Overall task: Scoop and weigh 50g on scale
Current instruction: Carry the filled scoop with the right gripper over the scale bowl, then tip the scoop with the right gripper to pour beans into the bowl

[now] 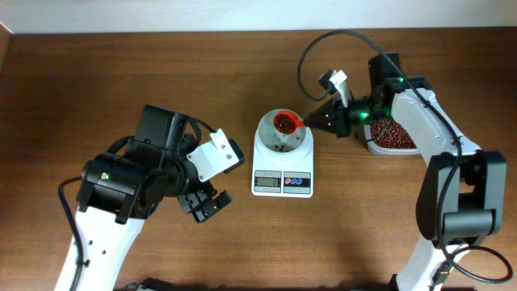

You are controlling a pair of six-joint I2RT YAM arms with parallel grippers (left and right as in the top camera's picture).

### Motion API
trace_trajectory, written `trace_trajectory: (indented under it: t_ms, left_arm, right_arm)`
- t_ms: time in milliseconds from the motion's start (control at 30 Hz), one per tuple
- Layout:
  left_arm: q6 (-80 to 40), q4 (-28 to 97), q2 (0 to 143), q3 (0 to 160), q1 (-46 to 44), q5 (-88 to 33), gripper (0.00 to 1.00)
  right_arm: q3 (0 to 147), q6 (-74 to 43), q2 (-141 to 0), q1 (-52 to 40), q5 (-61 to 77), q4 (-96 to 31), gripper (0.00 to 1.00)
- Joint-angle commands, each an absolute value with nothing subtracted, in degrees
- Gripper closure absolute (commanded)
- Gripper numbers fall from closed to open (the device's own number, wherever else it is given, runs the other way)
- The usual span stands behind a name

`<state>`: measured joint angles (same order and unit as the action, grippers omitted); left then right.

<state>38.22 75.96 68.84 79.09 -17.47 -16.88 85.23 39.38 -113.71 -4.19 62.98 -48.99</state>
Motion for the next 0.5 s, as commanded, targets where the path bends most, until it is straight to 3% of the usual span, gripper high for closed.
trace_trajectory:
  t_ms: [0,67,100,167,467]
  left_arm:
    - [39.09,75.96,68.88,80.14,-17.08,-16.71,0.01]
    - [39.09,75.96,68.88,80.14,-17.08,-16.71,0.01]
    - [39.09,75.96,68.88,80.14,-17.08,-16.71,0.01]
    - [39.09,75.96,68.88,80.14,-17.08,-16.71,0.01]
    - [39.09,75.96,68.88,80.14,-17.08,-16.71,0.01]
  right_arm:
    - [85.45,47.11,-114.08,-4.54,66.19,-52.4,0.96]
    - [85.45,42.0,-114.1,-4.54,59.77,-50.78,0.96]
    - [85.47,40.69,-113.99,-4.56,63.68,-52.14,0.96]
    - [85.47,46.78,-113.93,-4.54,67.42,-54.39,0.96]
    - [87.35,38.63,-113.01,-6.07,55.37,-50.65,0.96]
